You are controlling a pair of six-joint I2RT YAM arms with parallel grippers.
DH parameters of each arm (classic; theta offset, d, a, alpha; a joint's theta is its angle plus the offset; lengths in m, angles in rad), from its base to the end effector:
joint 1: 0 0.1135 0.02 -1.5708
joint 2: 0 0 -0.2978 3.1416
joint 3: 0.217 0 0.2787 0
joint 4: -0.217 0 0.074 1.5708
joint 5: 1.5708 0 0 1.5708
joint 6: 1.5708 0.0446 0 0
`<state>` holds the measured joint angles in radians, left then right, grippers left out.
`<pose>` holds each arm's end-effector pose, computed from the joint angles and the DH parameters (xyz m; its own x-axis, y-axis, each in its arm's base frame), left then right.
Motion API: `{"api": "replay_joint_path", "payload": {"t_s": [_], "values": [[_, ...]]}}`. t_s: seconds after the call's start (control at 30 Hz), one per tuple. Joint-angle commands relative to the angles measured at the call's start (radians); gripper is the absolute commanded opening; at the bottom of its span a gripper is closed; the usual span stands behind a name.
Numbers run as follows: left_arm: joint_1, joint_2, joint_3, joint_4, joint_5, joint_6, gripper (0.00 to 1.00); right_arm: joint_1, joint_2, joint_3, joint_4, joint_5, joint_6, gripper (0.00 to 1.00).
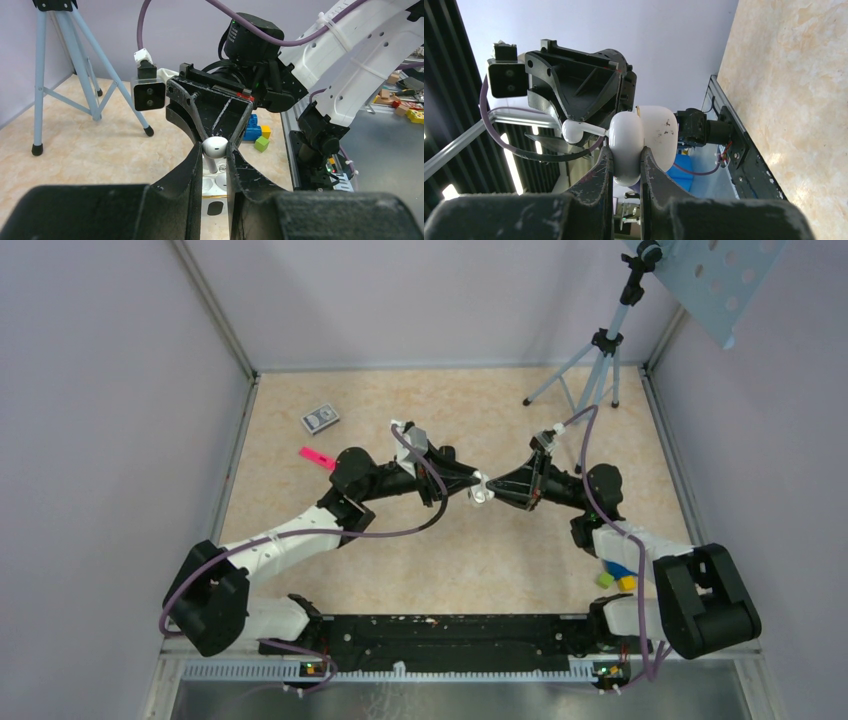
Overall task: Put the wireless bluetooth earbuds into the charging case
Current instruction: Insert the left earbud into the left side groove of the charging case.
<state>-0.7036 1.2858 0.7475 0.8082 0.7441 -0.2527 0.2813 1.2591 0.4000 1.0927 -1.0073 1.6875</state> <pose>0.2120 -0.2195 0.3398 -0.0466 -0.2017 -0.9783 0.9936 0.0911 -0.0661 0.2269 0.1048 0.2527 -0.9579 0.2754 -0.0811 -0.1116 -0.0970 0.9890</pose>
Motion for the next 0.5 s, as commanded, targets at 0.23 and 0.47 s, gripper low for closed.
{"api": "replay_joint_path", "payload": {"t_s": [0.23,0.47], "values": [[-0.006,0.031,-0.002,0.026,0.013,0.045,0.0,0.015,-0.013,0.004,0.079,0.009,0.006,0.0],[-0.005,0.036,0.003,0.018,0.004,0.067,0.0,0.015,-0.018,-0.002,0.078,0.009,0.006,0.0]]}}
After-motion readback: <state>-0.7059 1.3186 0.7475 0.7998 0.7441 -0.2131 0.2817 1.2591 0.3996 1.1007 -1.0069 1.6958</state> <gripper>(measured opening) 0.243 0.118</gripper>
